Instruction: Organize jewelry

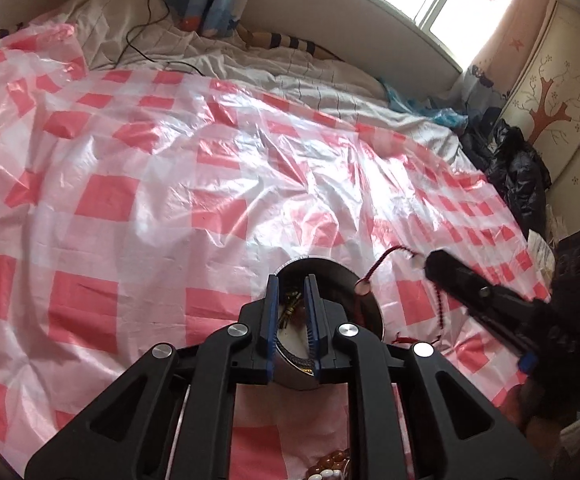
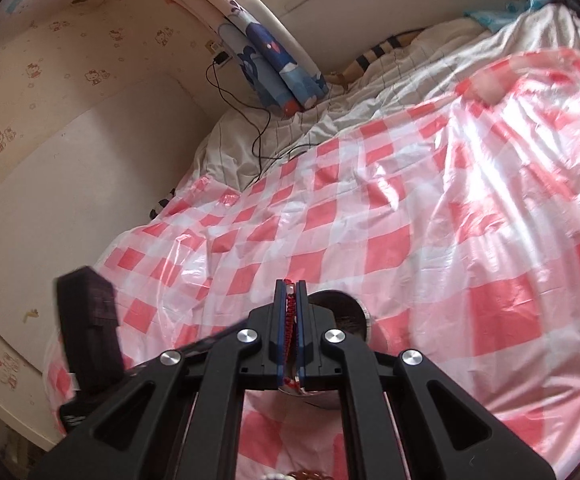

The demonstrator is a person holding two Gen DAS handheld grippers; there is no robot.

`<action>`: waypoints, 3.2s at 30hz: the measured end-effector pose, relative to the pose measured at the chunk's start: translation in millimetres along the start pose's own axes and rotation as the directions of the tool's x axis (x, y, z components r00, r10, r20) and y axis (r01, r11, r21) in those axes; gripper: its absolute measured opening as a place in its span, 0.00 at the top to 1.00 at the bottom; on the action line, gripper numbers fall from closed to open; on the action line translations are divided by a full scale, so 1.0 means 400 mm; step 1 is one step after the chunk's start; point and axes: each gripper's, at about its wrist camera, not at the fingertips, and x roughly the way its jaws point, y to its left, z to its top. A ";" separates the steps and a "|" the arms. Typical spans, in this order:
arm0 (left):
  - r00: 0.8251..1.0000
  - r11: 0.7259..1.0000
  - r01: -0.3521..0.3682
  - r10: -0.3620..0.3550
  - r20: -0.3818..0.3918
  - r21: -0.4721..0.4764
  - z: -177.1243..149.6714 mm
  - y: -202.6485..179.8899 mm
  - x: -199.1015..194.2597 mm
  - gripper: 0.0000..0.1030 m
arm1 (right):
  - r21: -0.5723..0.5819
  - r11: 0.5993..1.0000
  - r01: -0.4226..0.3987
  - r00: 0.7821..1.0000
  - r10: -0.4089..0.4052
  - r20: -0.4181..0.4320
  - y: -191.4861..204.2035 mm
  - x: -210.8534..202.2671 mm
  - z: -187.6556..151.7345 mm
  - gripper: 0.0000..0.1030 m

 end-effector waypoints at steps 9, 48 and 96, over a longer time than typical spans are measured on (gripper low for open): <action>0.999 0.998 -0.042 0.042 0.008 -0.035 -0.111 0.052 -0.128 0.64 | -0.148 0.950 0.274 0.962 -0.272 0.032 0.015 -0.067 -0.055 0.49; 0.989 0.994 -0.096 0.100 -0.108 0.041 -0.334 -0.030 -0.119 0.40 | -0.281 0.889 0.361 0.929 -0.371 0.019 0.076 -0.217 -0.359 0.20; 0.988 0.994 -0.102 0.105 -0.114 0.031 -0.327 0.000 -0.119 0.28 | -0.263 0.888 0.378 0.922 -0.386 0.020 0.061 -0.214 -0.361 0.15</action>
